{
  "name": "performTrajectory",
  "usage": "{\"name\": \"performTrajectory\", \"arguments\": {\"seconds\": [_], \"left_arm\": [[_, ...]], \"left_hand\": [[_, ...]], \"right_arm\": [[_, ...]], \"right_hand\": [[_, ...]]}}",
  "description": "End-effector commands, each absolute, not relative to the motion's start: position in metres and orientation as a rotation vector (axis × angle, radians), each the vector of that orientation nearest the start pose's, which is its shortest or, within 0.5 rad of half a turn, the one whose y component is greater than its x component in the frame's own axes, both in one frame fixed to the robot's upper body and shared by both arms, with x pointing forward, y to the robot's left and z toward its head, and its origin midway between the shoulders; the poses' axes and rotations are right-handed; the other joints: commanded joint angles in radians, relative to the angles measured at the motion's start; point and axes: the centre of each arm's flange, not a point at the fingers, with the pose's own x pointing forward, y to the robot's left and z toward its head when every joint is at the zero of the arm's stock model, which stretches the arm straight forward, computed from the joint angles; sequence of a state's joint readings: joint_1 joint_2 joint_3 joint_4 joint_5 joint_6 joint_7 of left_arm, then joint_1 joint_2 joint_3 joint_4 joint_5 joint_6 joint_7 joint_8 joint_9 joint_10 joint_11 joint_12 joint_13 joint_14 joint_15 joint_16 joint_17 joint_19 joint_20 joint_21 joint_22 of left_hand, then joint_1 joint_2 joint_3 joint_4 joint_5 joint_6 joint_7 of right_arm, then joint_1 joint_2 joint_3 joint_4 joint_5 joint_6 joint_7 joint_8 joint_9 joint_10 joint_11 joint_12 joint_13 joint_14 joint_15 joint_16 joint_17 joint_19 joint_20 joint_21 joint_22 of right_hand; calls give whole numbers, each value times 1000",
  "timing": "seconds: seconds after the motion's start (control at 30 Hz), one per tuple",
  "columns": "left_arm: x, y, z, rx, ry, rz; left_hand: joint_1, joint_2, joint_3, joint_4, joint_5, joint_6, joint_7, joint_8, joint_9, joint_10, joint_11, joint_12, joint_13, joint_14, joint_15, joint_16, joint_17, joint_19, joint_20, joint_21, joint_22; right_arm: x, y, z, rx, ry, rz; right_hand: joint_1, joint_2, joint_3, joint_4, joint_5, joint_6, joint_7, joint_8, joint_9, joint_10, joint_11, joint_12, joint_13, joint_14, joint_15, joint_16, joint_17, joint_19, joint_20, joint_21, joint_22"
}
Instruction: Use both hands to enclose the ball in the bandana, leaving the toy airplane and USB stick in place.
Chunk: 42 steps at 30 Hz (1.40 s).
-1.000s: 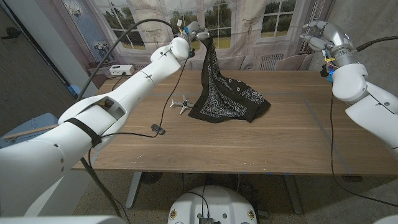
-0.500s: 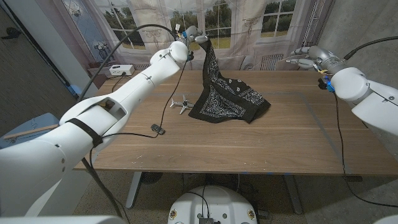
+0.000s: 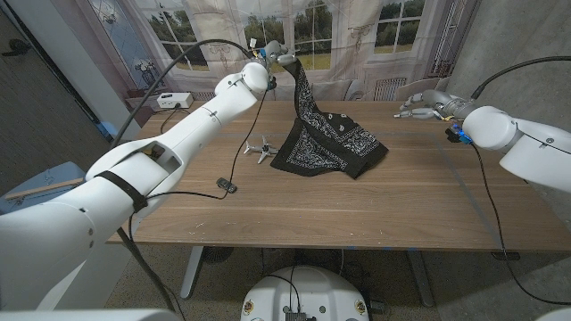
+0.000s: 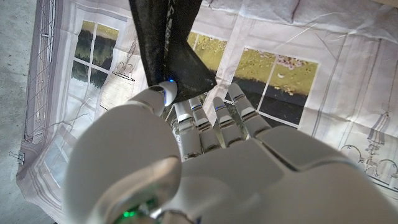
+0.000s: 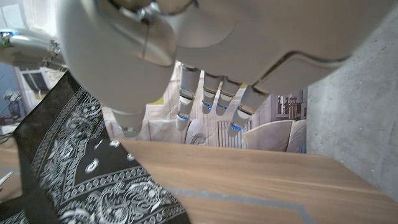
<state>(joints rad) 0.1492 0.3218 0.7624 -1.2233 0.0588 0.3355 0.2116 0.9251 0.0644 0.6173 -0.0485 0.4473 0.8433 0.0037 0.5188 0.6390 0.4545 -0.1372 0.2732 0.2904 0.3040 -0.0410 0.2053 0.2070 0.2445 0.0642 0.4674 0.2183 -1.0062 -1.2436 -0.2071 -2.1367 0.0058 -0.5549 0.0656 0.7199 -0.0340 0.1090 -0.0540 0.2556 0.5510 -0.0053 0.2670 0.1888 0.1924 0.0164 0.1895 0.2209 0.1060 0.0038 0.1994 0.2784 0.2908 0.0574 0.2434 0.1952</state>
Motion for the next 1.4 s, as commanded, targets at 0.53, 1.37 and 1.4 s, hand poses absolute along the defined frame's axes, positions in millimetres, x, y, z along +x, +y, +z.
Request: {"name": "performTrajectory", "arguments": {"seconds": [0.53,1.37,1.4], "left_arm": [[673,121,247,804,-674,109],[678,125,258,787,-675,84],[678,125,259,791,-678,86]], "left_hand": [[-5,-6,7,-6,-5,28,-7,307,-25,2,4,-4,5,-7,-49,-3,2,-1,9,11,0],[-13,-7,14,-12,-8,33,0,303,-56,3,5,-8,7,-10,-45,-4,3,-5,9,18,-3],[-13,-7,14,-12,-8,34,2,303,-57,3,5,-8,7,-10,-45,-4,3,-6,10,17,-3]], "right_arm": [[521,-298,53,-1412,-161,220],[526,-243,44,-1493,-338,320],[527,-241,44,-1487,-347,324]], "right_hand": [[-23,-37,-40,5,21,24,33,-10,7,-17,28,10,2,-20,18,7,2,-12,-5,-5,4],[365,195,163,-94,-15,-175,-215,-90,13,-207,-72,-2,2,-101,38,16,7,-94,39,-22,1],[334,180,146,-77,-34,-234,-215,-94,12,-231,-52,1,3,-116,46,16,10,-99,44,-20,2]]}}
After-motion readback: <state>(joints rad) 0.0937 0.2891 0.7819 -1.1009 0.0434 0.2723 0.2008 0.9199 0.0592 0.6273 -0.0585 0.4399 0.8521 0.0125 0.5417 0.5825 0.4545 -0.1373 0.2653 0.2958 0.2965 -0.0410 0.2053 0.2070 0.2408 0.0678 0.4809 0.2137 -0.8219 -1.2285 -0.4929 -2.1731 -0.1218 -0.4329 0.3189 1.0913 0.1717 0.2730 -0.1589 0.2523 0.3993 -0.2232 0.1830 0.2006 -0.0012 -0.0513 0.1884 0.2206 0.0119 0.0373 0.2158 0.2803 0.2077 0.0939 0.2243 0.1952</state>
